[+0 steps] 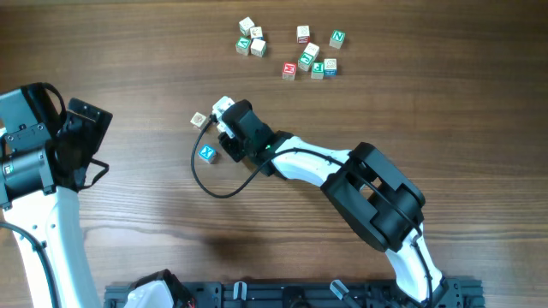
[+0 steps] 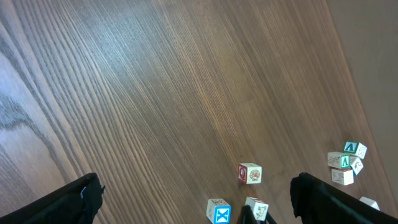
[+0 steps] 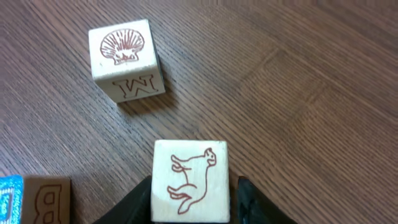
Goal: Form a circle
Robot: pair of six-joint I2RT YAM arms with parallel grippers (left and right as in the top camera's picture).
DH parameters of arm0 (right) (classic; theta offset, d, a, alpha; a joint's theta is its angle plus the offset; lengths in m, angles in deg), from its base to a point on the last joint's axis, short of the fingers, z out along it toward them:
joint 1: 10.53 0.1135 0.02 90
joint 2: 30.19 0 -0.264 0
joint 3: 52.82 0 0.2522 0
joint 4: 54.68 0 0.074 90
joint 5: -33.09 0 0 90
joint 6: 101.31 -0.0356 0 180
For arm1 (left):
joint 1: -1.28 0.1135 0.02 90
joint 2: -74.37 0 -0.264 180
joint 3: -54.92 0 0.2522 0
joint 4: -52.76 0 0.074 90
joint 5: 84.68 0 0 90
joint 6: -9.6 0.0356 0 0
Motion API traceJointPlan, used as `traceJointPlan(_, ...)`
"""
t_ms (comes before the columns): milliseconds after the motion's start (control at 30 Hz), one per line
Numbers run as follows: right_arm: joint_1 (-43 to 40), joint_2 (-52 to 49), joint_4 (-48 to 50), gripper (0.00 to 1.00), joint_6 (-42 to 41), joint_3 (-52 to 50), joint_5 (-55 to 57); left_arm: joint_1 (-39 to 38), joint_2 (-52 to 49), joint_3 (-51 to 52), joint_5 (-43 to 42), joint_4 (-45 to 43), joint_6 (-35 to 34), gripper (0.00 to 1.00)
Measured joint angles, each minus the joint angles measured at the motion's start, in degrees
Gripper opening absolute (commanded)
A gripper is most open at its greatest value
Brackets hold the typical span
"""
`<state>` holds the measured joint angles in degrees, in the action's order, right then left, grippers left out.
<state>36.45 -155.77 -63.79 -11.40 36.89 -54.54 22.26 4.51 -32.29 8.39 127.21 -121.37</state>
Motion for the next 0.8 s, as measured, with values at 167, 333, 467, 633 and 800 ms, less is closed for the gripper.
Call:
traceJointPlan(167,0.0,0.0,1.6,0.34,0.0,0.0,-0.3,0.0,0.0,0.0,0.0,0.0,0.0,1.00)
traceJointPlan(333,0.0,0.0,2.1,0.29,0.0,0.0,-0.4,0.0,0.0,0.0,0.0,0.0,0.0,1.00)
traceJointPlan(467,0.0,0.0,2.3,0.27,-0.1,0.0,-0.4,0.0,0.0,0.0,0.0,0.0,0.0,1.00)
traceJointPlan(633,0.0,0.0,4.4,0.26,-0.5,0.0,-0.4,0.0,0.0,0.0,0.0,0.0,0.0,1.00)
traceJointPlan(800,0.0,0.0,5.1,0.26,-1.2,-0.1,-0.4,0.0,0.0,0.0,0.0,0.0,0.0,1.00)
